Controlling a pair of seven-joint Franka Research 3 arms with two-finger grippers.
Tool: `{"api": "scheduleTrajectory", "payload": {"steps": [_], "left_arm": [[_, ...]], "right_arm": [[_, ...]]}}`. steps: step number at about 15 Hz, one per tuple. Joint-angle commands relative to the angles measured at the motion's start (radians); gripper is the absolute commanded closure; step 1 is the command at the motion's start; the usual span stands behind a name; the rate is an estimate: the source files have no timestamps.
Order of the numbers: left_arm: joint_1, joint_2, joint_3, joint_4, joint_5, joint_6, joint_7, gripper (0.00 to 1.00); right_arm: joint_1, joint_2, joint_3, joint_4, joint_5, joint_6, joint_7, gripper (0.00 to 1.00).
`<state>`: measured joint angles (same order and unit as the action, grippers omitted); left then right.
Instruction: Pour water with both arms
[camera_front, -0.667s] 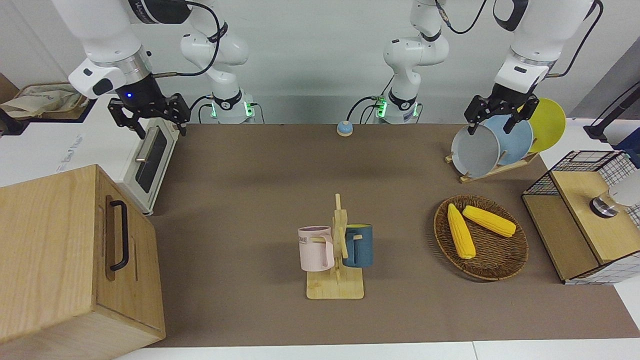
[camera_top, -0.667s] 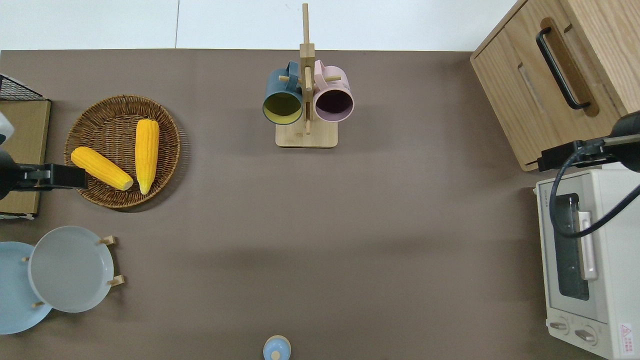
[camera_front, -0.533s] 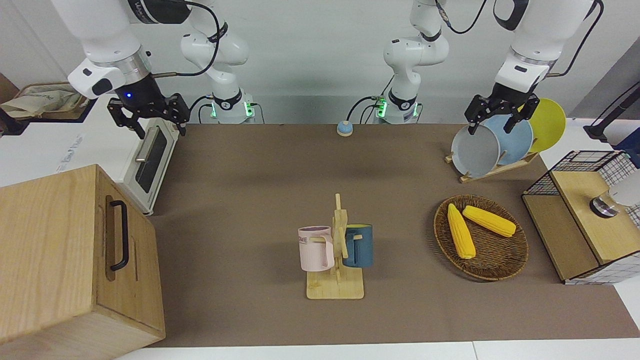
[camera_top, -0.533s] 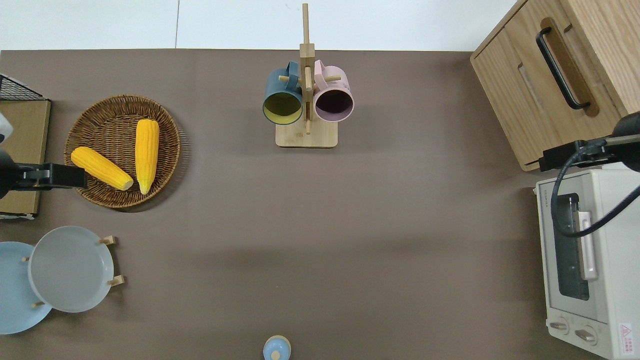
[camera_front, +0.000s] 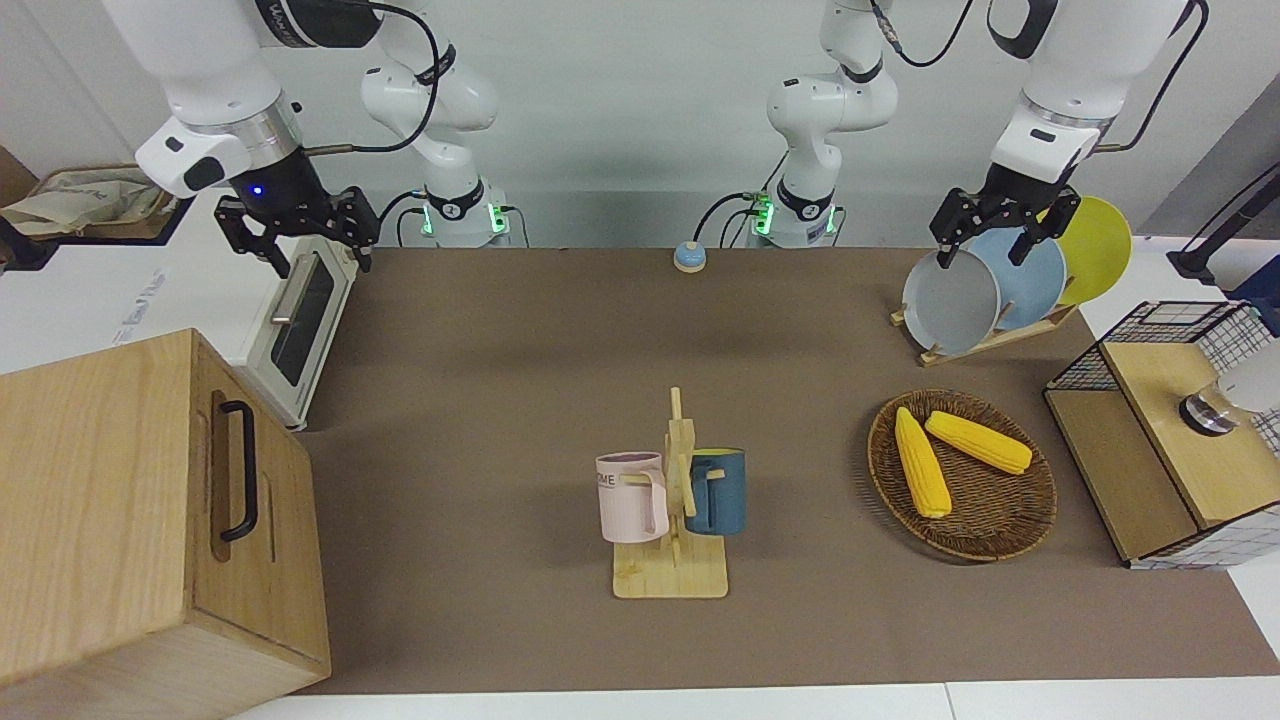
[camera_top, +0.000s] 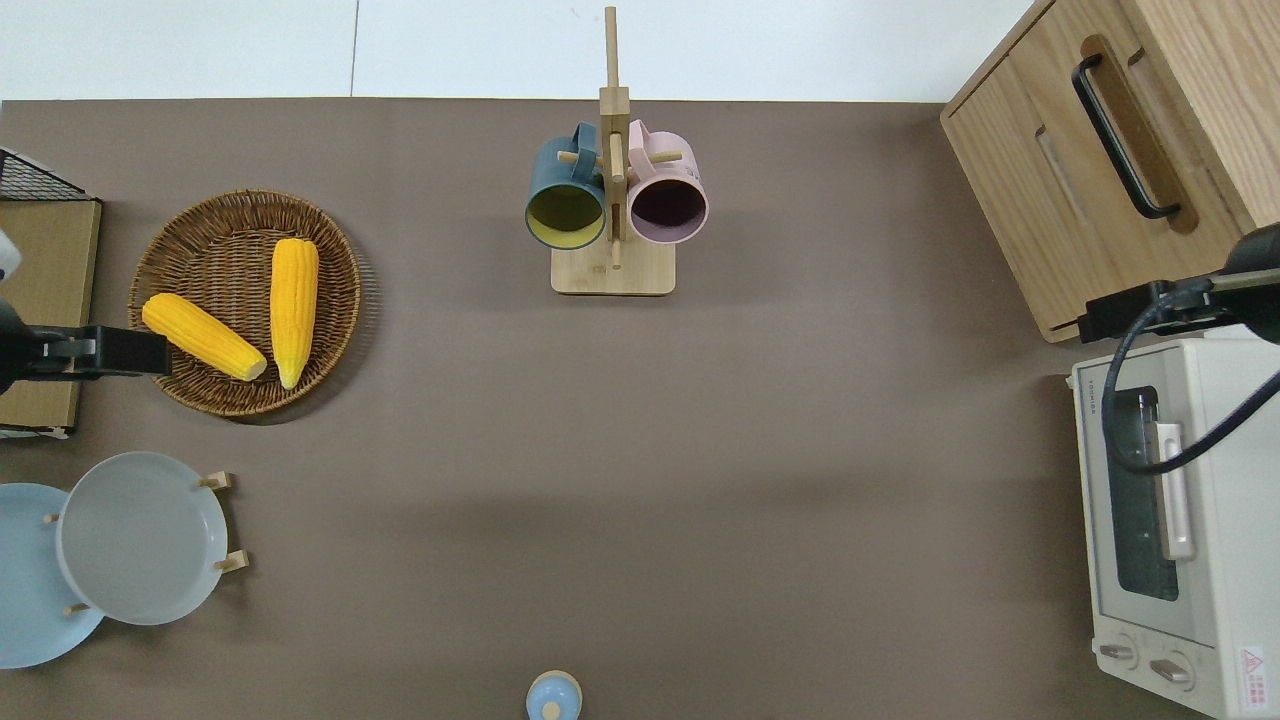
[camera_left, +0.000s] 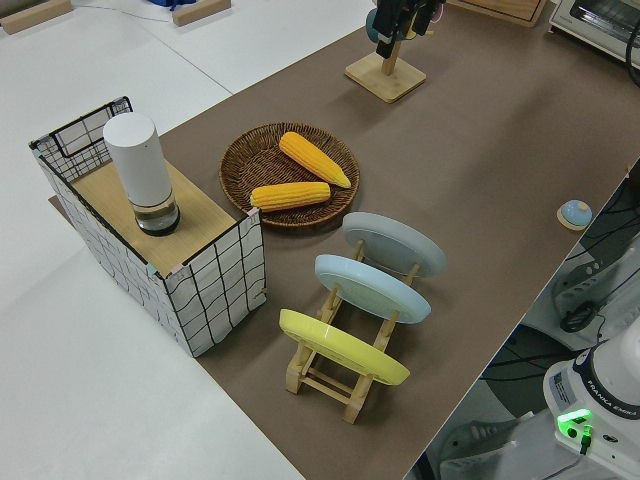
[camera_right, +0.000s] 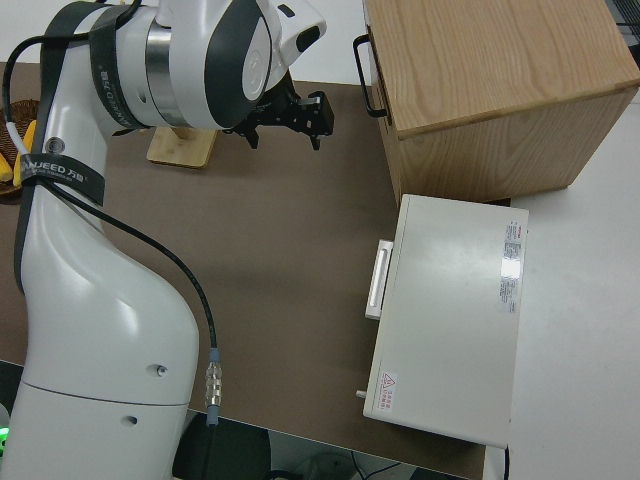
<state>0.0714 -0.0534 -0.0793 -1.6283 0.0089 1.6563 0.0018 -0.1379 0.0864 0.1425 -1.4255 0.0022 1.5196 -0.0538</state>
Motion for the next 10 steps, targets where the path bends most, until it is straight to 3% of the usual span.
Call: {"api": "scheduleTrajectory", "payload": {"steps": [1,10], "left_arm": [[-0.004,-0.005,0.001,0.005,-0.009,-0.010,0.010,0.00],[-0.004,-0.005,-0.005,0.004,0.000,-0.010,0.012,0.00]], "right_arm": [[-0.019,-0.004,0.009,0.005,0.002,-0.009,-0.024,0.017],[0.009,-0.007,0.012,-0.003,0.005,0.005,-0.109,0.017]]}}
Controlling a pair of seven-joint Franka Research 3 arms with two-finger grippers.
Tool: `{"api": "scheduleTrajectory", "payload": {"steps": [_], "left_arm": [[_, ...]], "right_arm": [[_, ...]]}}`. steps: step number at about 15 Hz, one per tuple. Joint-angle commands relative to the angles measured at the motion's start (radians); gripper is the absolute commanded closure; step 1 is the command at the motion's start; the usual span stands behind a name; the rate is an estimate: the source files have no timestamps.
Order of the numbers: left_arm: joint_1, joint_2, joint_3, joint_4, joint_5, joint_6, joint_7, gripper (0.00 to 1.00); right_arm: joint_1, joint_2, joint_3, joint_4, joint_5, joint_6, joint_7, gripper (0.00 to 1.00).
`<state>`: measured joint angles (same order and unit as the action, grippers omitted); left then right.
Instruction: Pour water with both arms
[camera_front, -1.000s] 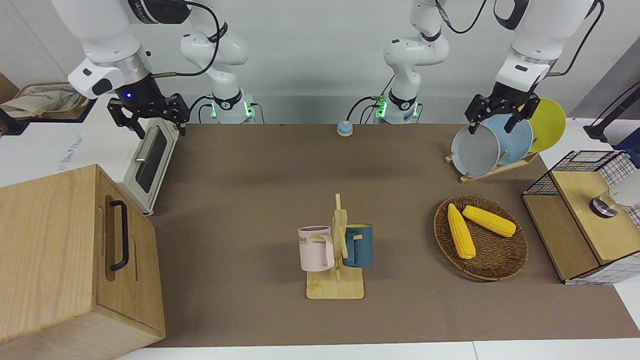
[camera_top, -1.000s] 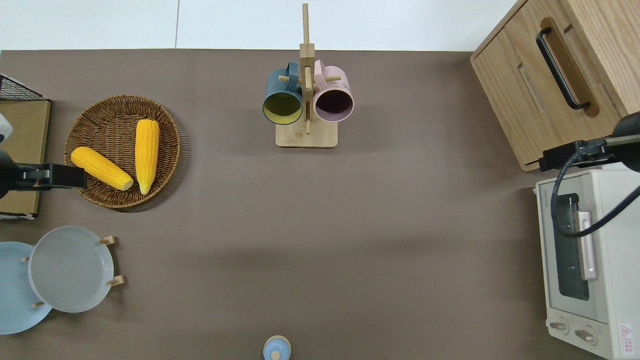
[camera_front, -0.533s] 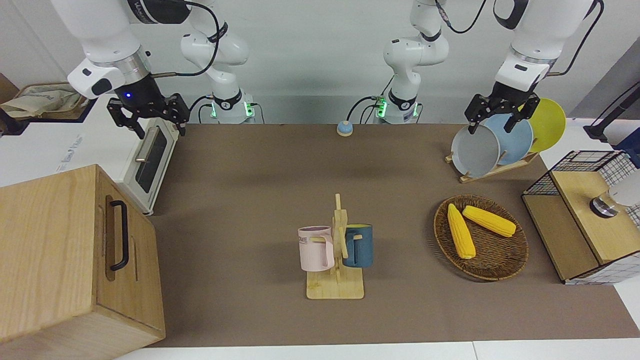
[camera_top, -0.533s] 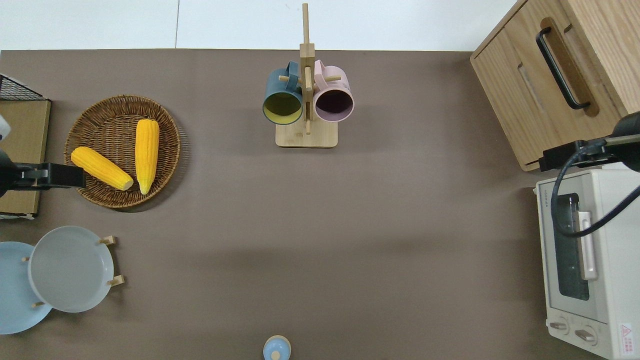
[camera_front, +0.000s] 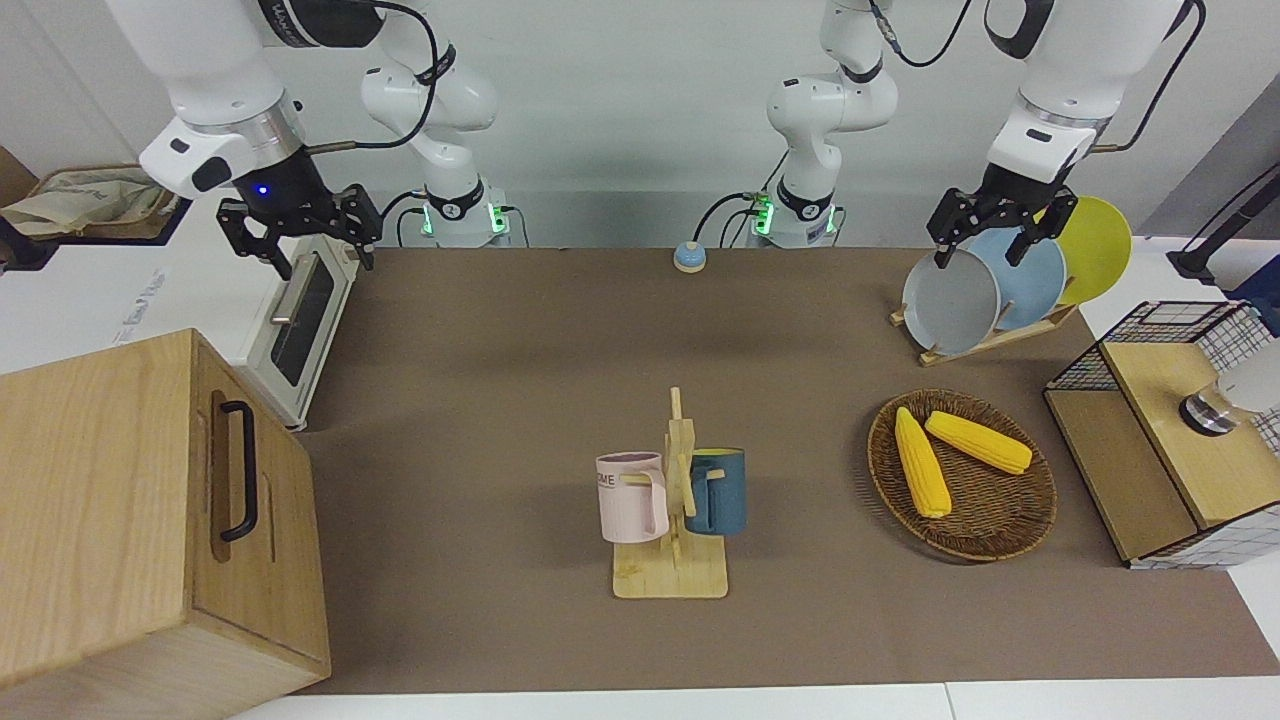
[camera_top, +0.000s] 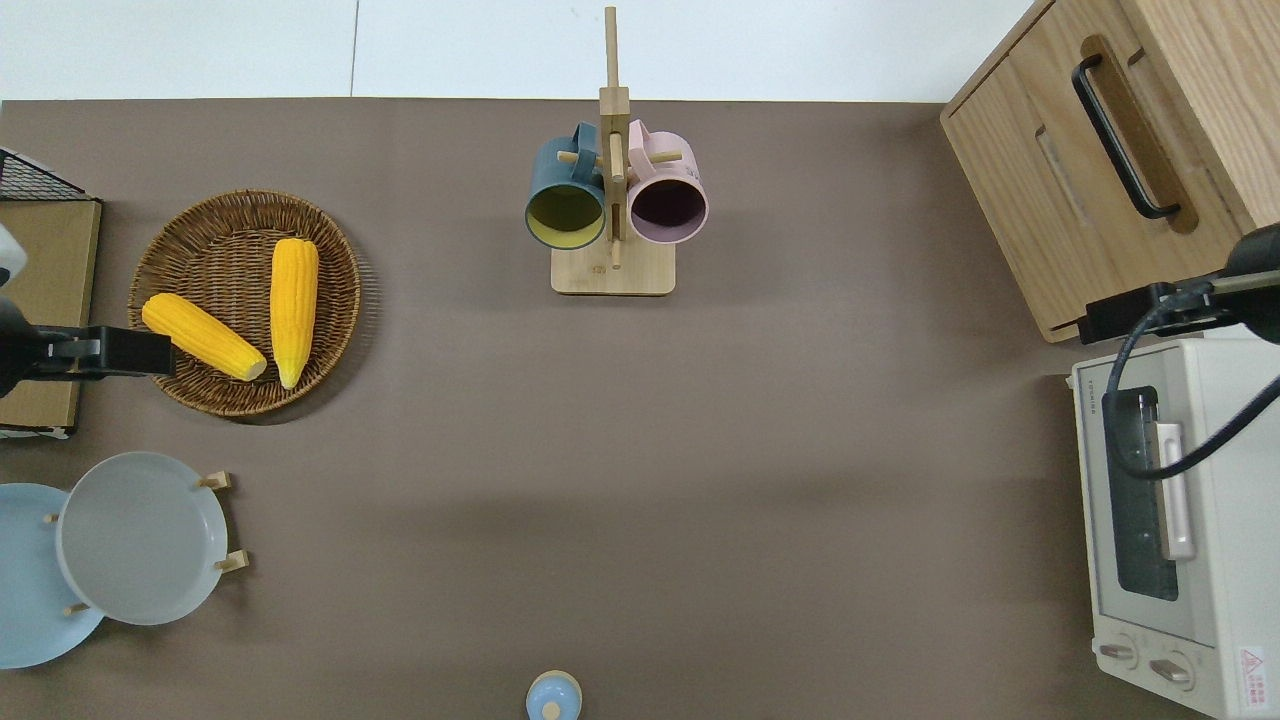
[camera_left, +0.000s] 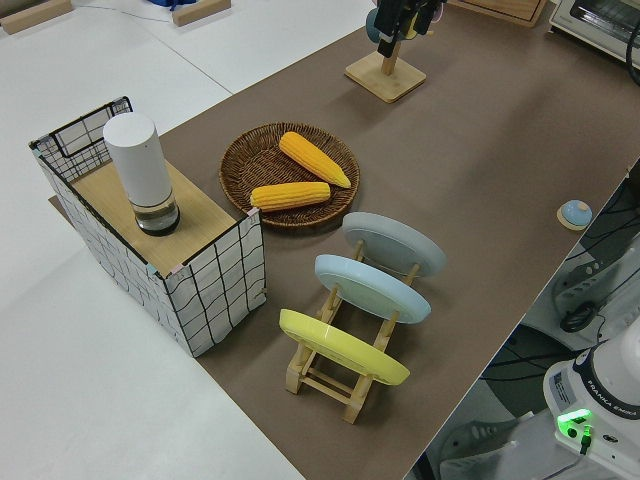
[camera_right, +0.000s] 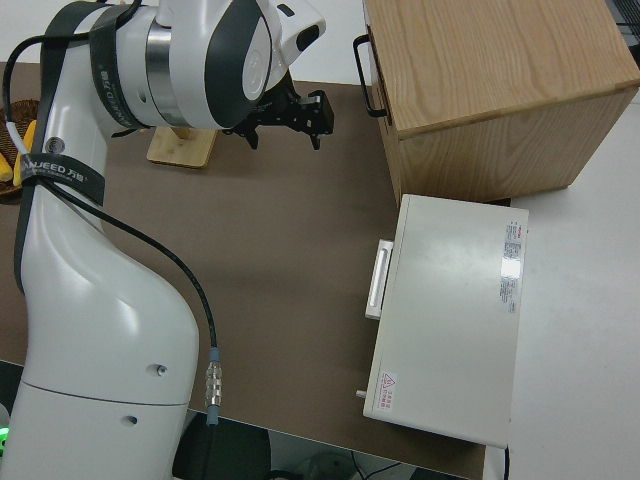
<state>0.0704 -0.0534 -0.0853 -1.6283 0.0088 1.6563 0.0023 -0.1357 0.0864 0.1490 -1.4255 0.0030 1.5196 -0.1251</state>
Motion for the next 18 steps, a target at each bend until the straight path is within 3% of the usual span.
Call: {"api": "scheduleTrajectory", "payload": {"steps": [1,4,5,10,13,16,18], "left_arm": [[0.000,-0.005,0.004,0.004,0.002,-0.012,0.013,0.00],[0.012,-0.005,0.010,0.005,0.013,-0.012,0.021,0.01],[0.015,-0.005,0.010,0.005,0.025,-0.012,0.040,0.01],[0.014,0.003,0.113,0.005,0.017,-0.006,0.139,0.01],[0.014,0.018,0.168,0.005,0.016,0.008,0.205,0.01],[0.014,0.038,0.263,0.007,-0.003,0.032,0.339,0.00],[0.014,0.055,0.311,0.027,-0.009,0.040,0.384,0.00]], "right_arm": [[0.020,-0.008,0.006,-0.007,0.005,0.020,-0.037,0.017],[0.062,-0.007,0.012,-0.015,0.003,0.089,-0.027,0.017],[0.073,-0.007,0.014,-0.038,0.009,0.134,-0.025,0.017],[0.106,-0.053,0.021,-0.197,0.041,0.364,-0.027,0.017],[0.154,-0.068,0.021,-0.256,0.054,0.488,-0.022,0.017],[0.209,-0.108,0.021,-0.413,0.052,0.707,0.010,0.017],[0.241,-0.100,0.021,-0.429,0.037,0.775,0.007,0.017]]}}
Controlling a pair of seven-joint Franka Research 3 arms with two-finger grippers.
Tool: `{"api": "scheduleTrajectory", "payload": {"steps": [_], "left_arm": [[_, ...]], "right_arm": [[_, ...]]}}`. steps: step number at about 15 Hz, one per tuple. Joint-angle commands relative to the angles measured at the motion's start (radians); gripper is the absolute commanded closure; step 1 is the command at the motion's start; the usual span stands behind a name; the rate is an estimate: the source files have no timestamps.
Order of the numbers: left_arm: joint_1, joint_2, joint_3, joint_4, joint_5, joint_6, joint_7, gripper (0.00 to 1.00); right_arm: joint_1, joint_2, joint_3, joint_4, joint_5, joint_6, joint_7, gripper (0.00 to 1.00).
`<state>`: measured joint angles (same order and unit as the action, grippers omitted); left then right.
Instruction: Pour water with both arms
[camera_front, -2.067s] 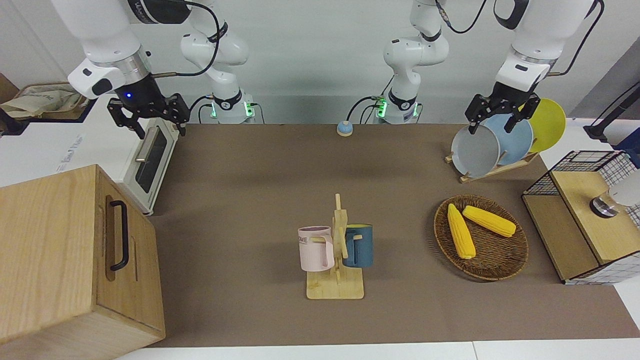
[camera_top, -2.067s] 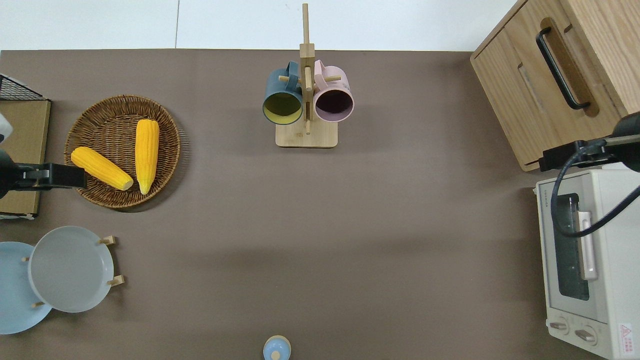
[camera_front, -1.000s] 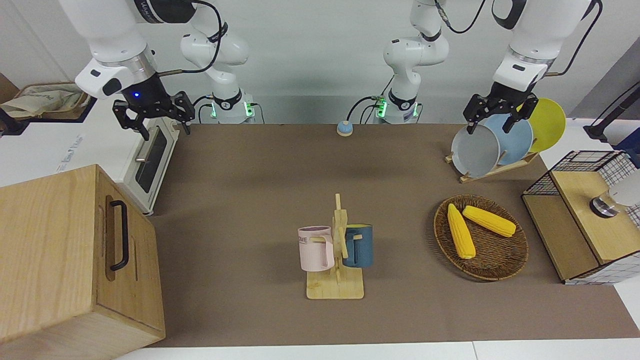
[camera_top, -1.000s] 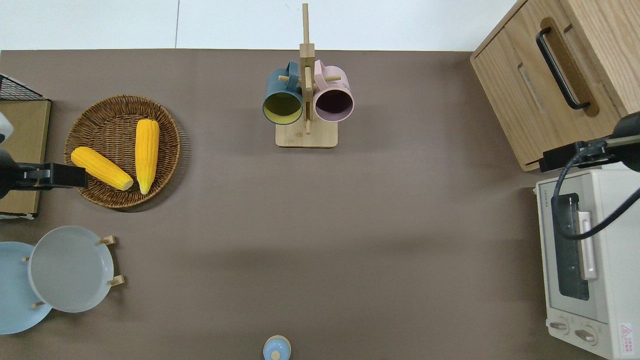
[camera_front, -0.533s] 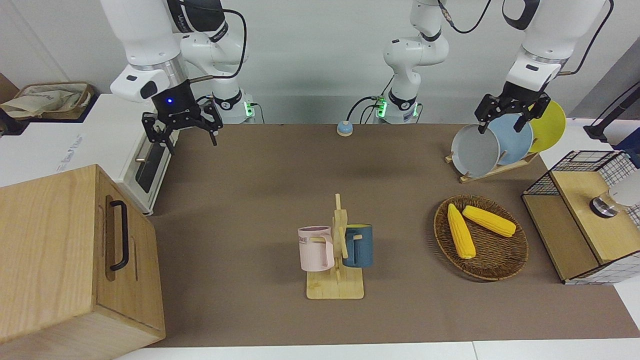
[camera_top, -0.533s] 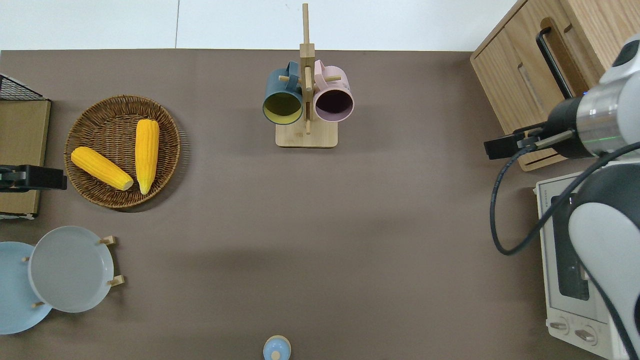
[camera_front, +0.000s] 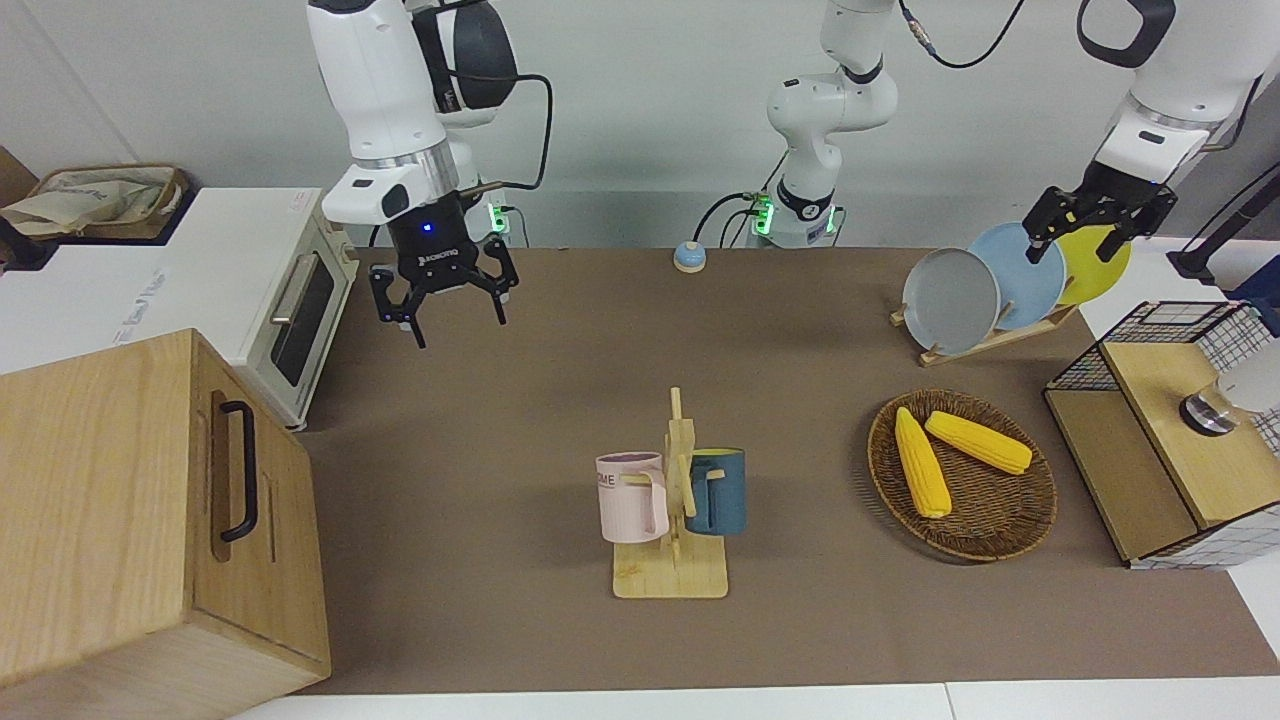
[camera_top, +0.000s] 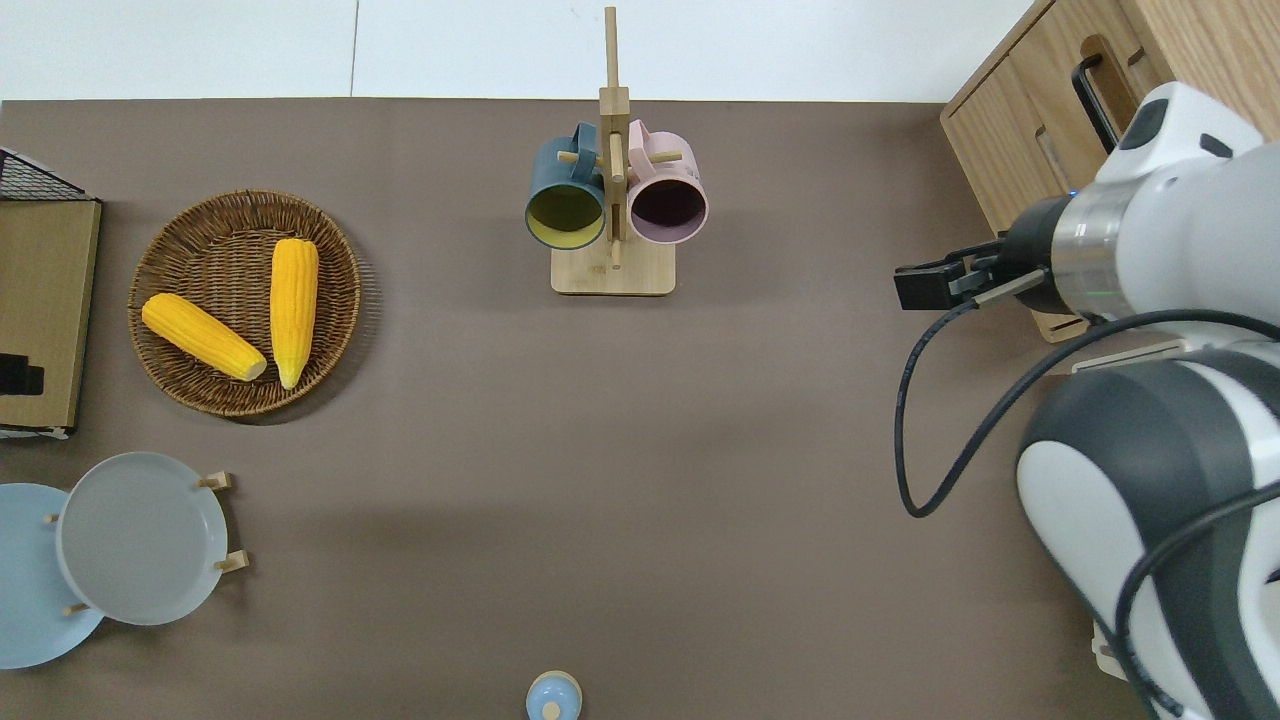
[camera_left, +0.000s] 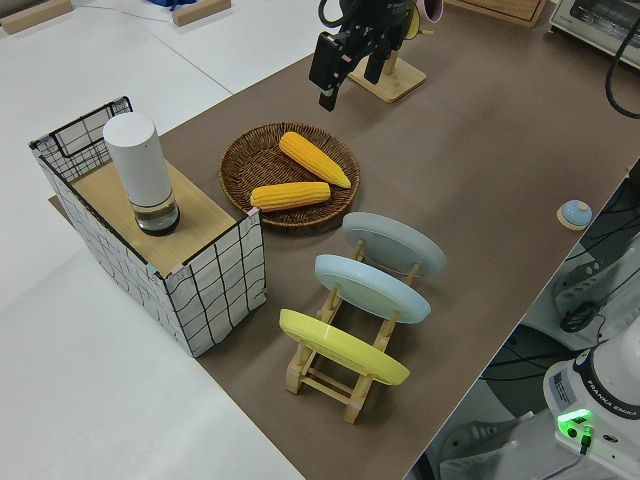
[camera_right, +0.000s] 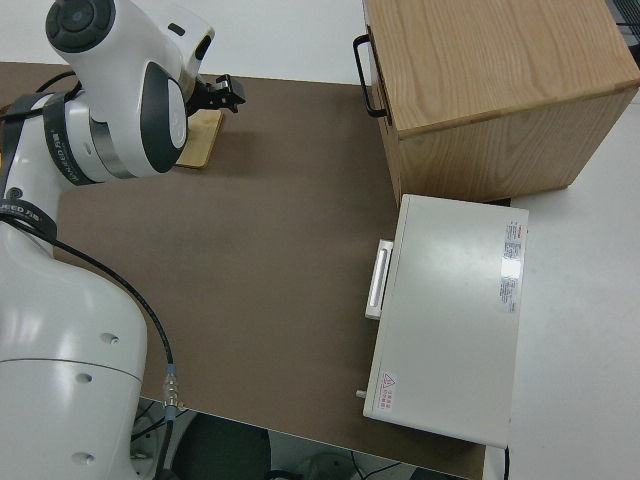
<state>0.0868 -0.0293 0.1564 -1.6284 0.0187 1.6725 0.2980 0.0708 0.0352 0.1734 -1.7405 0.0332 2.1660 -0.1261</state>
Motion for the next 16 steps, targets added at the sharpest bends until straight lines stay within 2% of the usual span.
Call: {"api": "scheduleTrajectory", "payload": {"steps": [1,4,7,9,11,14,16], "left_arm": [[-0.002,0.046,0.089,0.044,-0.020,0.024,0.114,0.00],[-0.002,0.075,0.159,0.073,-0.063,0.026,0.183,0.00],[-0.002,0.098,0.213,0.081,-0.072,0.047,0.280,0.00],[-0.001,0.114,0.245,0.081,-0.084,0.075,0.309,0.01],[0.049,0.130,0.265,0.082,-0.162,0.105,0.366,0.00],[0.123,0.169,0.265,0.085,-0.221,0.159,0.484,0.01],[0.158,0.187,0.265,0.085,-0.273,0.222,0.510,0.01]], "right_arm": [[0.049,-0.044,-0.002,-0.120,0.002,0.162,0.005,0.017],[0.061,-0.023,-0.002,-0.155,-0.038,0.285,-0.004,0.017],[0.089,0.026,-0.003,-0.155,-0.099,0.363,-0.001,0.017],[0.093,0.017,-0.003,-0.171,-0.105,0.391,0.002,0.017],[0.093,-0.003,-0.003,-0.206,-0.105,0.400,0.000,0.017],[0.087,-0.001,-0.003,-0.209,-0.107,0.400,-0.003,0.017],[0.098,0.009,-0.003,-0.192,-0.108,0.400,-0.001,0.017]]}}
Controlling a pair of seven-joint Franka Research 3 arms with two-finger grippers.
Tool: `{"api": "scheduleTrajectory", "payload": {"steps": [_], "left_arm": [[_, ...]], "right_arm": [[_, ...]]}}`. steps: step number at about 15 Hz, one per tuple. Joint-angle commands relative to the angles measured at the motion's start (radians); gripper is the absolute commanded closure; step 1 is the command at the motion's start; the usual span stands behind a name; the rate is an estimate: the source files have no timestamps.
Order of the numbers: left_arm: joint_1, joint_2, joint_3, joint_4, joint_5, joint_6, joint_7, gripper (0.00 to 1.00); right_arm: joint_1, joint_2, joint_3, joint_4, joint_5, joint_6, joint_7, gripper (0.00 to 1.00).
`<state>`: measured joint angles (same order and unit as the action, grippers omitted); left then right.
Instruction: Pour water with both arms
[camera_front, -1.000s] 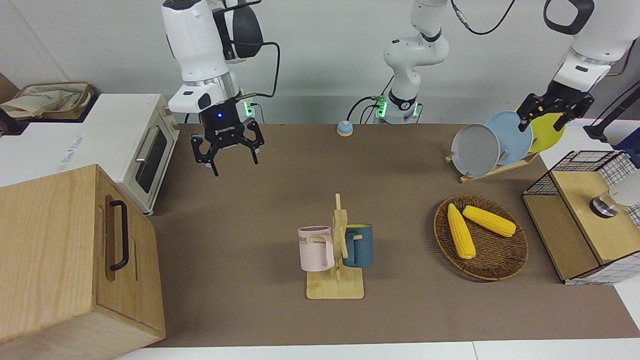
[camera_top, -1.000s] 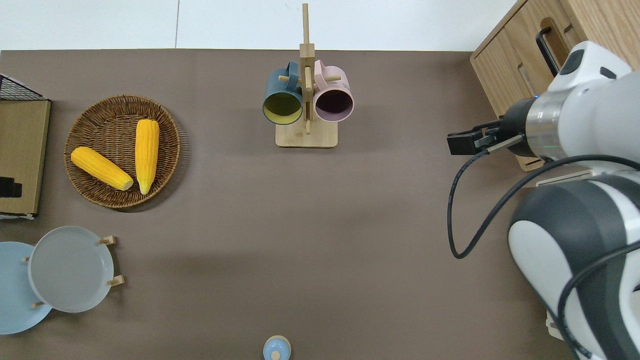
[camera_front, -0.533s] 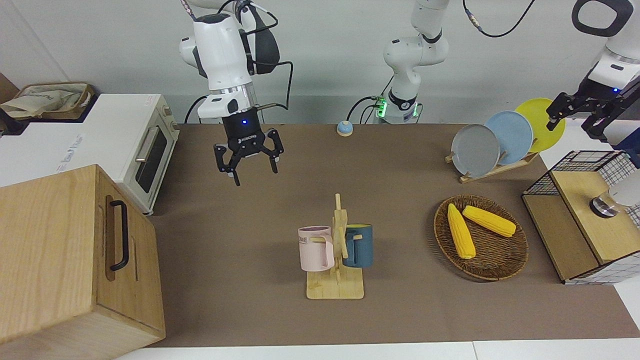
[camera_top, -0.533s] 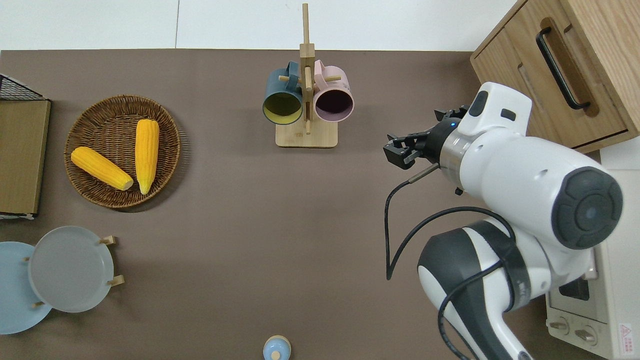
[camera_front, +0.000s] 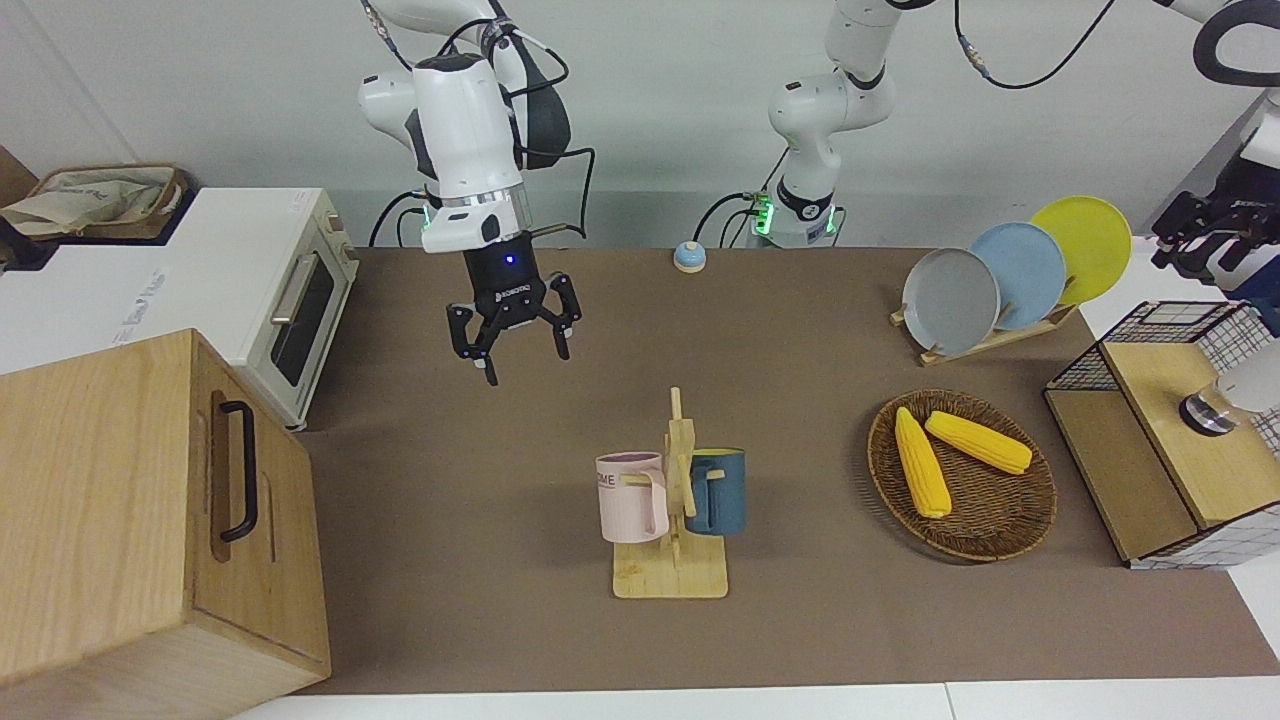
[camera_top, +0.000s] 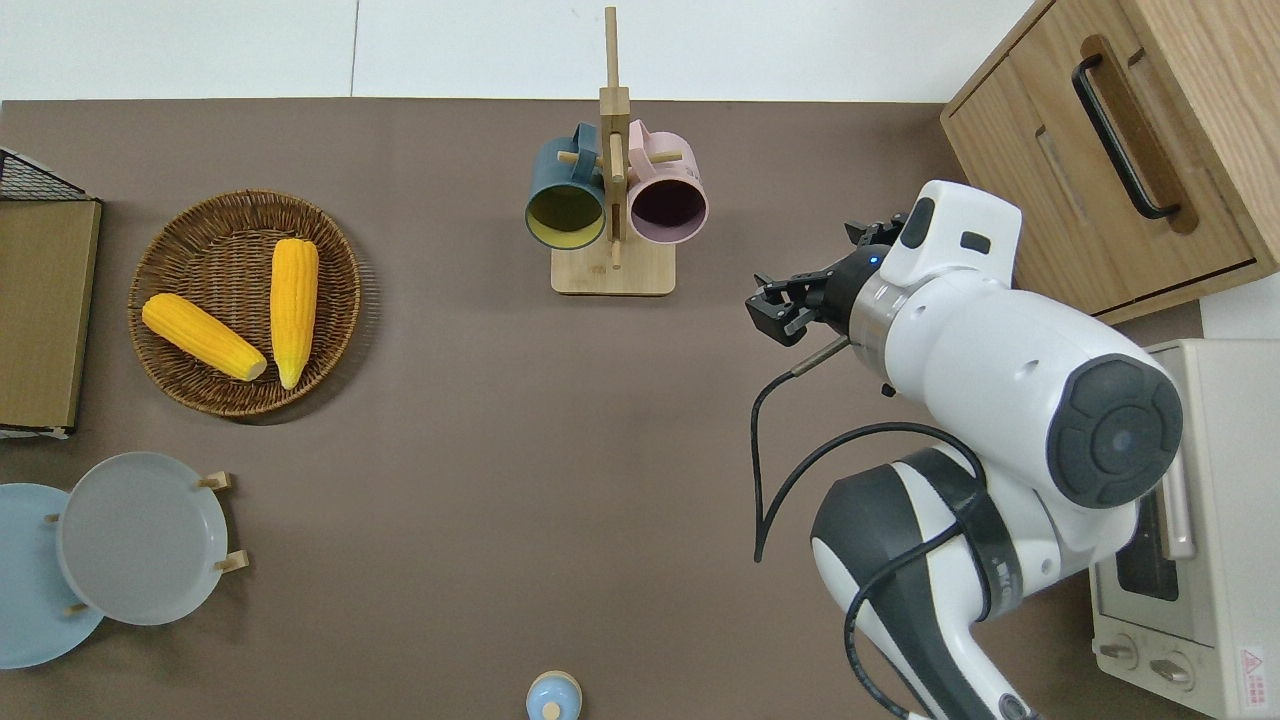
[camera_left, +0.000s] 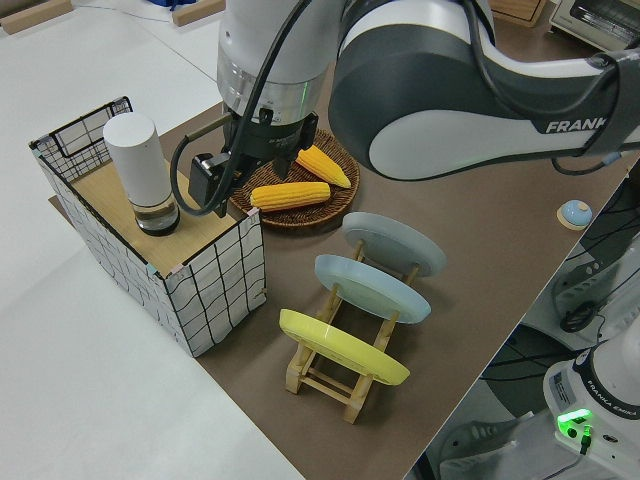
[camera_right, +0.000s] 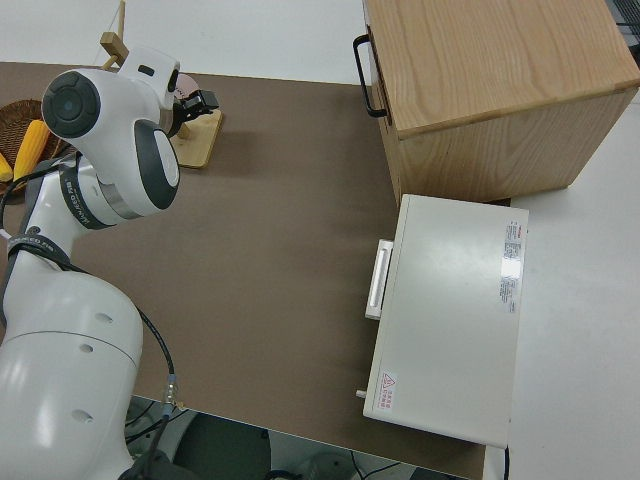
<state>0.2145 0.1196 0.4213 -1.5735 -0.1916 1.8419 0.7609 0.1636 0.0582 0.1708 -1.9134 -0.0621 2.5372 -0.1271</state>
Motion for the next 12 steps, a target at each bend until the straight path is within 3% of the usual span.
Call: {"api": "scheduleTrajectory", "payload": {"steps": [1,5,8,10,12], "left_arm": [[0.035,0.041,0.000,0.030,-0.075,0.078,0.054,0.01],[0.035,0.054,0.000,0.027,-0.126,0.163,0.058,0.01],[0.037,0.083,-0.003,0.027,-0.195,0.220,0.060,0.01],[0.039,0.106,-0.003,0.027,-0.264,0.264,0.069,0.01],[0.040,0.126,-0.010,0.021,-0.322,0.333,0.100,0.01]], "right_arm": [[0.004,-0.006,-0.001,-0.015,-0.013,0.031,0.000,0.017],[0.008,0.038,-0.002,-0.003,-0.028,0.037,0.003,0.017],[0.030,0.078,-0.005,0.002,-0.036,0.098,0.009,0.017],[0.034,0.115,-0.007,0.049,-0.060,0.100,0.009,0.017],[0.045,0.137,-0.007,0.074,-0.100,0.100,0.007,0.017]]}}
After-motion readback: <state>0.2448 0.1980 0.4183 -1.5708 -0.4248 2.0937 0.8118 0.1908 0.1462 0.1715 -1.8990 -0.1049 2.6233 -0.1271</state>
